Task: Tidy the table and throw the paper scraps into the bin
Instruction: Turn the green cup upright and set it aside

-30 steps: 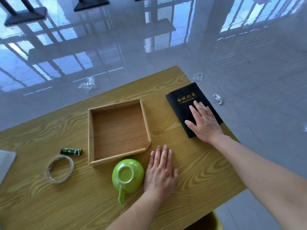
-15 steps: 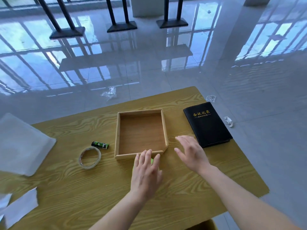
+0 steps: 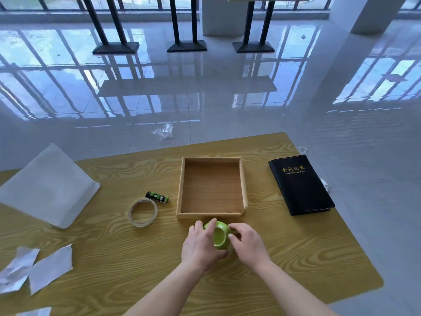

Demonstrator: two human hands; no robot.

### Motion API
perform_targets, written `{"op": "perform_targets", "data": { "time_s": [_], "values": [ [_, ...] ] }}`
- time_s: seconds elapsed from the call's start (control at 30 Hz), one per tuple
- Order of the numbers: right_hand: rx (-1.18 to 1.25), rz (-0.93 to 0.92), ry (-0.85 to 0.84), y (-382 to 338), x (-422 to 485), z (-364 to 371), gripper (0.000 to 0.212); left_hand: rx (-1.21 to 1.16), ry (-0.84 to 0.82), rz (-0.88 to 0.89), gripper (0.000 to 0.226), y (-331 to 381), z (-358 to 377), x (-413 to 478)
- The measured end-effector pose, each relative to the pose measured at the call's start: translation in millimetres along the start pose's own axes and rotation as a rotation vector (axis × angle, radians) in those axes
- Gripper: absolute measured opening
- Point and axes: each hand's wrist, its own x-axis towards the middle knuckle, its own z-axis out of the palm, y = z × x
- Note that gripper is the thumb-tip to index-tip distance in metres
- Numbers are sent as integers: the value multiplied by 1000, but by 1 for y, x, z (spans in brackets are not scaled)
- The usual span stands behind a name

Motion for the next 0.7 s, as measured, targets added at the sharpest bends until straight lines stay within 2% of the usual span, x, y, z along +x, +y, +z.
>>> {"op": "perform_targets", "data": {
  "time_s": [0.23,0.3,0.37,0.43,0.5,0.6,0.7],
  "values": [
    [120,25,-42,-12,-7,-4,30,-186,16,-85,96,-15,-8,-5],
    [178,-7,-58,-18,-8,-5,31,-306,25,-121,99,-24,-14,-7],
    [231,-53,-82,-24,-8,-7,33,-524,16,-162,102,-35,-21,-11],
    [303,-72,-125,-31,-7,-10,33,-827,-49,-211,99,-46,-28,-17],
    [419,-70,-187,-37,-3,-13,31,-1085,-187,-254,85,-53,-36,-24],
    [527,-54,-308,-47,3,-14,30,-1312,-352,-346,57,-59,-44,-32],
    [553,-53,-370,-53,8,-7,29,-1460,-455,-426,61,-64,-45,-34]
  ]
}}
